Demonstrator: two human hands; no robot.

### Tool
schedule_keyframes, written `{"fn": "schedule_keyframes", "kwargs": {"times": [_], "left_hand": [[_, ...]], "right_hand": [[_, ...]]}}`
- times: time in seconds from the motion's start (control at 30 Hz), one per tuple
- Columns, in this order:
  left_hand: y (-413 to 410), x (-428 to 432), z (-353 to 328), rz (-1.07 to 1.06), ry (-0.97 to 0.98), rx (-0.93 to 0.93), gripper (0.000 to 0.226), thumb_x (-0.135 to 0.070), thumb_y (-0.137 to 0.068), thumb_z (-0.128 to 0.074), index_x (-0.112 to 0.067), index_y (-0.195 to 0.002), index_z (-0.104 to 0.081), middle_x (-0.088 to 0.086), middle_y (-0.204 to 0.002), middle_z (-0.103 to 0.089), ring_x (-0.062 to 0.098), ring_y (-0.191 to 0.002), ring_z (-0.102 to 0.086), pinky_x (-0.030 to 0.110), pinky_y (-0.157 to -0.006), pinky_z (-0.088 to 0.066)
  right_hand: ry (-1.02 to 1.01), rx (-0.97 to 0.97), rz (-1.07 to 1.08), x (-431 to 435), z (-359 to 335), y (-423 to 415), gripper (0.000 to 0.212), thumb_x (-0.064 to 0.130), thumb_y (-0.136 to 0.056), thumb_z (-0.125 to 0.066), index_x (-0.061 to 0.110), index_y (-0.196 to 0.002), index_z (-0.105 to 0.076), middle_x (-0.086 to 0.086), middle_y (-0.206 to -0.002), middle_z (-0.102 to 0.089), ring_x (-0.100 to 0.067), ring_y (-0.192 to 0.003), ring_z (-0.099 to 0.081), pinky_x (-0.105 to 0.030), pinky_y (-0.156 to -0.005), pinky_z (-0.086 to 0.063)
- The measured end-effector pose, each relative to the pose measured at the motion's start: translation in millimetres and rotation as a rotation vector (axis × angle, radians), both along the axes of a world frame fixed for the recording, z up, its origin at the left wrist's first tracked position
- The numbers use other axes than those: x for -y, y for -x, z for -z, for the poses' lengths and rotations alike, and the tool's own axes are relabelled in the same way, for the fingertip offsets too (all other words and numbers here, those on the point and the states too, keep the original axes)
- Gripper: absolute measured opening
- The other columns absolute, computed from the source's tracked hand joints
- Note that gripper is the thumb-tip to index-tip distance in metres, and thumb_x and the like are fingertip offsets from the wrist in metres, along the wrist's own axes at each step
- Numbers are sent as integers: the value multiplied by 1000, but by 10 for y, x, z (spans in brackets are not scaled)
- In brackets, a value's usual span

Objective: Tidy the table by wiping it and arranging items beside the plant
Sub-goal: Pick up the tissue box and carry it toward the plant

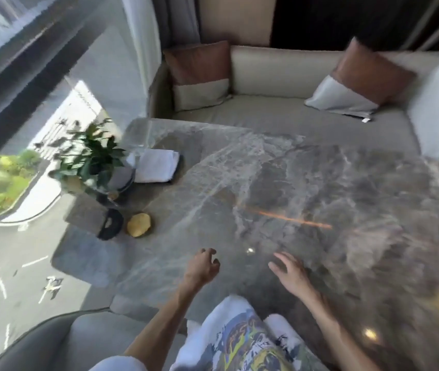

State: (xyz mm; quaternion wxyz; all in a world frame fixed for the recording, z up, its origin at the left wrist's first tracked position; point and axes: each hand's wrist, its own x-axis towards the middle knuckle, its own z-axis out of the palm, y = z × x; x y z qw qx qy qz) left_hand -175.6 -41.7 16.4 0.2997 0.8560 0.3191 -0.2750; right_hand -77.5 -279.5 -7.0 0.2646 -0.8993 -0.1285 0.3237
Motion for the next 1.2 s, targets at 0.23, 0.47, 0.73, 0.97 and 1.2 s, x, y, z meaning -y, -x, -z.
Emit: {"fn": "schedule_keyframes", "kwargs": {"times": [0.23, 0.47, 0.73, 0.97, 1.2], "left_hand": [[-389, 1169, -10, 259, 69, -3, 43, -31, -96, -46, -18, -137, -51, 11, -139, -56, 30, -125, -56, 36, -104, -46], [-881, 2001, 152, 480, 174, 42, 37, -20, -98, -46, -7, -131, -56, 18, -125, -65, 32, -116, -62, 37, -97, -48], [-1369, 3508, 172, 491, 265, -4, 32, -17, -95, -48, -9, -122, -65, 14, -117, -68, 26, -109, -64, 29, -91, -49], [-1865, 4949, 139, 234, 423, -58, 32, -6, -97, -46, 7, -126, -55, 17, -89, -61, 19, -69, -54, 34, -62, -45], [-2059, 5598, 95, -204, 683, -190, 42, -25, -103, -42, -11, -142, -40, 12, -133, -45, 32, -110, -56, 41, -92, -51]], "right_hand": [[-49, -176, 425, 1582, -61, 56, 45, 26, -95, -59, -1, -131, -56, -19, -138, -57, -28, -130, -53, -42, -113, -38], [-108, -162, 741, 2603, -128, 367, 43, 32, -97, -54, 7, -132, -58, -7, -138, -59, -21, -131, -52, -28, -108, -36], [-227, -28, 1291, 4204, -64, 152, 43, 18, -96, -57, 5, -137, -48, -21, -132, -59, -34, -124, -55, -40, -100, -42], [-308, -250, 1248, 5392, 90, -881, 56, 25, -98, -54, 13, -148, -34, -16, -150, -44, -30, -136, -44, -38, -108, -34], [-406, -597, 1057, 5559, 149, -1486, 58, 37, -97, -54, 27, -149, -33, -6, -155, -35, -33, -140, -35, -49, -103, -42]]}}
